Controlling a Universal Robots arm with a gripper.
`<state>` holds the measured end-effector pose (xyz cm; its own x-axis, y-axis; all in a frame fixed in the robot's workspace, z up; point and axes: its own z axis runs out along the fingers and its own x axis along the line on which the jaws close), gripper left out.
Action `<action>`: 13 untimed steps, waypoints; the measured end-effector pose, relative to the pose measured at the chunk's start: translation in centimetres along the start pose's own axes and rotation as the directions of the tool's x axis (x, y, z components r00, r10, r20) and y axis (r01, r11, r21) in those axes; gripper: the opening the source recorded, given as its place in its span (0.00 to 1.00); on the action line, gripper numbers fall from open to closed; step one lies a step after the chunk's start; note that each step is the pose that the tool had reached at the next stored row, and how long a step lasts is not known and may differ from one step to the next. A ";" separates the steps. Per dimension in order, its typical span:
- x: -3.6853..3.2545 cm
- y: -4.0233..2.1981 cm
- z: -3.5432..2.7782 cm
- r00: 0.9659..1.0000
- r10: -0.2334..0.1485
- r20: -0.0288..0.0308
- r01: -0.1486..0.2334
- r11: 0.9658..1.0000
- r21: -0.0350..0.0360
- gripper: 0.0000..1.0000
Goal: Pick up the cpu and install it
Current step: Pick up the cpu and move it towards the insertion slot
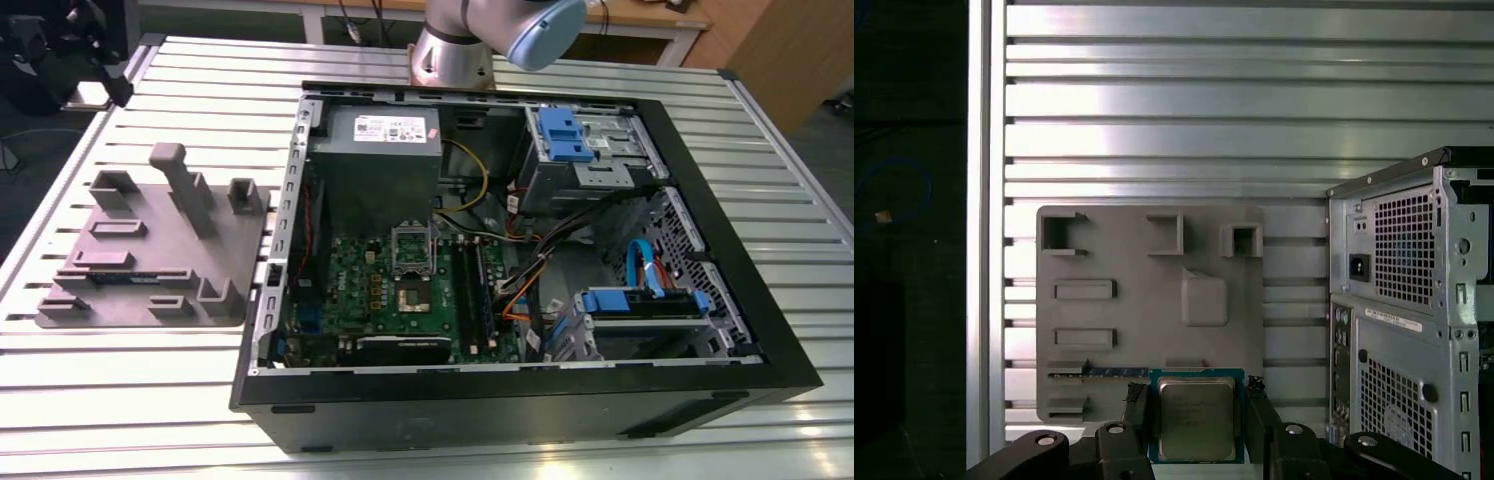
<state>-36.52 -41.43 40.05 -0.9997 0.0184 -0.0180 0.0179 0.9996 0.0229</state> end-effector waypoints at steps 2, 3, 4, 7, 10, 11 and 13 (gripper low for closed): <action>0.00 0.00 0.00 1.000 0.000 0.000 0.000 1.000 0.000 0.47; -0.01 0.00 0.00 1.000 0.002 0.000 -0.002 1.000 0.000 0.47; -0.02 0.00 0.00 1.000 0.003 0.000 -0.003 1.000 0.000 0.47; -0.02 0.00 0.00 1.000 0.003 0.000 -0.003 1.000 0.000 0.47; -0.02 0.00 0.00 1.000 0.004 0.000 -0.004 1.000 0.000 0.47; -0.03 0.00 0.00 1.000 0.004 0.000 -0.004 1.000 0.000 0.47; -0.04 0.00 0.00 1.000 0.004 0.000 -0.004 1.000 0.000 0.47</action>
<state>-36.48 -41.43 40.06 -0.9996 0.0222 -0.0179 0.0218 0.9995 0.0229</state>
